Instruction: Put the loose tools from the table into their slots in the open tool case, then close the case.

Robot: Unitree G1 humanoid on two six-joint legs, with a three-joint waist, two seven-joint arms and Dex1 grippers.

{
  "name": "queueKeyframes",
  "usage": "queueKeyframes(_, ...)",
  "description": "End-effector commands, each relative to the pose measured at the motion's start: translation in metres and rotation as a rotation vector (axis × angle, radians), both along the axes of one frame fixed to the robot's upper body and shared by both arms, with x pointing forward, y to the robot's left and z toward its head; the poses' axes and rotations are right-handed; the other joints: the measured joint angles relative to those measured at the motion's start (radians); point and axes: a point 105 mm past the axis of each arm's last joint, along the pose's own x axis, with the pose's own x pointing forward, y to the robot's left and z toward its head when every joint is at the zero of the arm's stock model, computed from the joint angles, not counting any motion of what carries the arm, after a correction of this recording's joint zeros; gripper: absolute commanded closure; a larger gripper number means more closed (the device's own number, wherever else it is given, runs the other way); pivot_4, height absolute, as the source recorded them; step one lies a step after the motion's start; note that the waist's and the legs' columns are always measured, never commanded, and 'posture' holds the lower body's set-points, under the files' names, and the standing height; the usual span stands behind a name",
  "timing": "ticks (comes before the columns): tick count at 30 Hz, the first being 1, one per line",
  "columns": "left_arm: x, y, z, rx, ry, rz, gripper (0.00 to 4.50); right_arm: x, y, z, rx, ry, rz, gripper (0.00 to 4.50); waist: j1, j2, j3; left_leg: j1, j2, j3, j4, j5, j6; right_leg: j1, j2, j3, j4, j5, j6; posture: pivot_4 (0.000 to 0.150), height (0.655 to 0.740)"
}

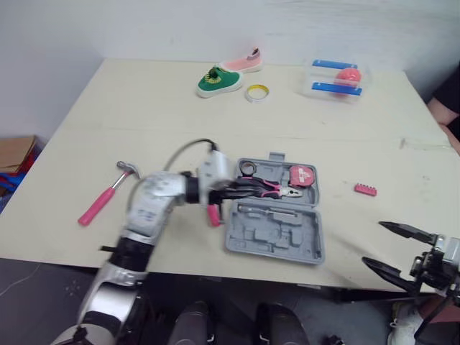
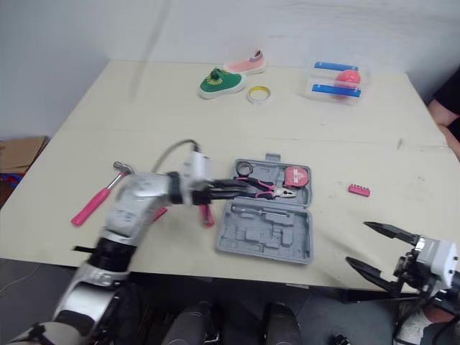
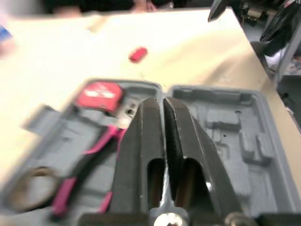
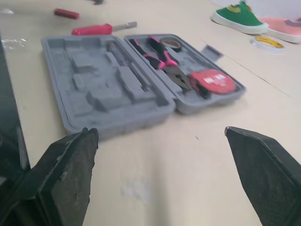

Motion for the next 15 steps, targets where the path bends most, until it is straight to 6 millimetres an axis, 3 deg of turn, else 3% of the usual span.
queueKeyframes(1,-0.002,0.051,0.009,-0.036,-0.043,0.14,2.28,-0.001,-0.022,0.011,-0.063,-0.072,-0.039,0.0,-0.004,0.0,0.001,0.0,0.0,0.0,0.0,0.0,0.0,0.0,0.0,0.0,0.0,0.0,0.0,0.15,0.74)
queueKeyframes(3,-0.004,0.083,0.008,-0.035,-0.035,0.248,1.35,0.0,-0.032,0.012,-0.081,-0.093,-0.067,0.0,-0.006,0.0,0.001,0.0,0.0,0.001,0.0,0.0,0.001,-0.001,0.0,0.002,0.001,0.0,0.0,0.15,0.74)
queueKeyframes(6,-0.014,0.148,0.001,0.008,-0.021,0.472,0.19,-0.002,-0.05,0.011,-0.104,-0.102,-0.116,0.0,-0.018,0.0,0.002,0.0,0.001,0.001,-0.001,-0.001,0.001,-0.002,0.0,0.004,0.001,0.0,0.0,0.15,0.74)
queueKeyframes(8,-0.024,0.182,0.0,0.034,-0.012,0.583,0.08,-0.004,-0.06,0.007,-0.117,-0.089,-0.143,0.0,-0.02,0.0,0.002,0.0,0.001,0.001,-0.001,-0.001,0.0,-0.003,0.0,0.004,0.001,-0.001,-0.002,0.15,0.74)
queueKeyframes(10,-0.03,0.199,0.003,0.028,-0.016,0.649,0.08,-0.006,-0.067,0.005,-0.119,-0.077,-0.163,0.0,-0.019,0.001,0.003,0.0,0.001,0.001,-0.001,-0.002,-0.001,-0.003,-0.001,0.004,0.001,-0.002,-0.003,0.15,0.74)
queueKeyframes(15,-0.069,0.303,-0.004,0.046,0.007,1.041,0.08,-0.01,-0.103,0.004,-0.127,-0.057,-0.334,0.0,-0.025,0.003,0.004,0.001,0.002,0.004,-0.002,-0.009,-0.002,-0.004,-0.002,0.005,0.001,-0.002,-0.003,0.15,0.74)
